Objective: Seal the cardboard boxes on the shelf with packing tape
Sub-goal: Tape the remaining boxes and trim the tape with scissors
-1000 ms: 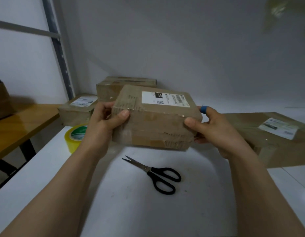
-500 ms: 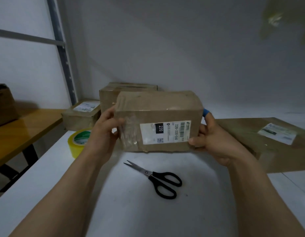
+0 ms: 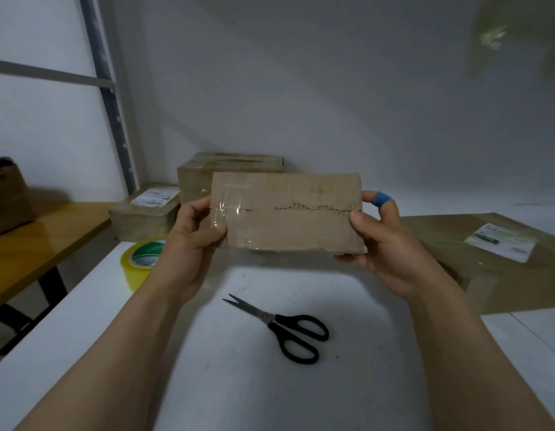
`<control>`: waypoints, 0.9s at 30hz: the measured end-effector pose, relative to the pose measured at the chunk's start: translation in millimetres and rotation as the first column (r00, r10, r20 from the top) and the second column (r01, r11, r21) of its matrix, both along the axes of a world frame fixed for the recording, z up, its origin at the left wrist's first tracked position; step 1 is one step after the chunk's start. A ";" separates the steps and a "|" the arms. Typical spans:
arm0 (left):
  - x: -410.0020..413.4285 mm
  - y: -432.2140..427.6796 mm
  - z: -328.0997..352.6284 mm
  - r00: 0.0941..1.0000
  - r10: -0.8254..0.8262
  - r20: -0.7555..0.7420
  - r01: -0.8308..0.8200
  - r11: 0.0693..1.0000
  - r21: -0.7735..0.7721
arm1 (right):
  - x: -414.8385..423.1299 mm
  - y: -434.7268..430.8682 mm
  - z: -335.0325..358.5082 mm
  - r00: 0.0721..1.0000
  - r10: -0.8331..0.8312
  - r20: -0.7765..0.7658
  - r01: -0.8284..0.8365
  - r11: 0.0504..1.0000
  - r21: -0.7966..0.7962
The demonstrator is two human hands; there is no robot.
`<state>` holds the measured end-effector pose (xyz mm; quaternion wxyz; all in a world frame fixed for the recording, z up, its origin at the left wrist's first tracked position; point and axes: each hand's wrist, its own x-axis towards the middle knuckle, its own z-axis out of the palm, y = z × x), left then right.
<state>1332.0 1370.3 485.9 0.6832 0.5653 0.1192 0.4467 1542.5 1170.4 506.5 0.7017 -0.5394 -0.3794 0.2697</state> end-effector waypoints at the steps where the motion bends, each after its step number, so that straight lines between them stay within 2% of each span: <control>1: 0.1 1.7 -0.8 1.000 0.003 -0.008 -0.003 1.000 0.003 | -0.4 0.3 -0.2 1.000 0.005 0.000 -0.005 1.000 0.004; 11: -2.7 0.3 -1.3 0.997 0.010 -0.081 -0.011 1.000 -0.010 | -3.7 8.9 -5.1 0.997 -0.077 -0.027 0.076 0.997 -0.023; 19: 9.2 -11.4 -6.5 0.980 0.163 -0.114 -0.159 0.986 0.039 | -6.5 13.0 -9.7 0.985 -0.130 0.112 0.140 0.987 -0.082; 24: 3.0 -1.4 -4.6 0.978 0.166 -0.129 -0.157 0.985 0.073 | -11.8 14.2 -6.6 0.996 -0.089 0.001 0.089 0.993 -0.079; 27: 1.3 -5.2 1.8 0.995 0.064 -0.070 -0.064 0.998 0.010 | -8.9 10.2 -3.9 0.986 -0.150 -0.068 0.148 0.988 -0.034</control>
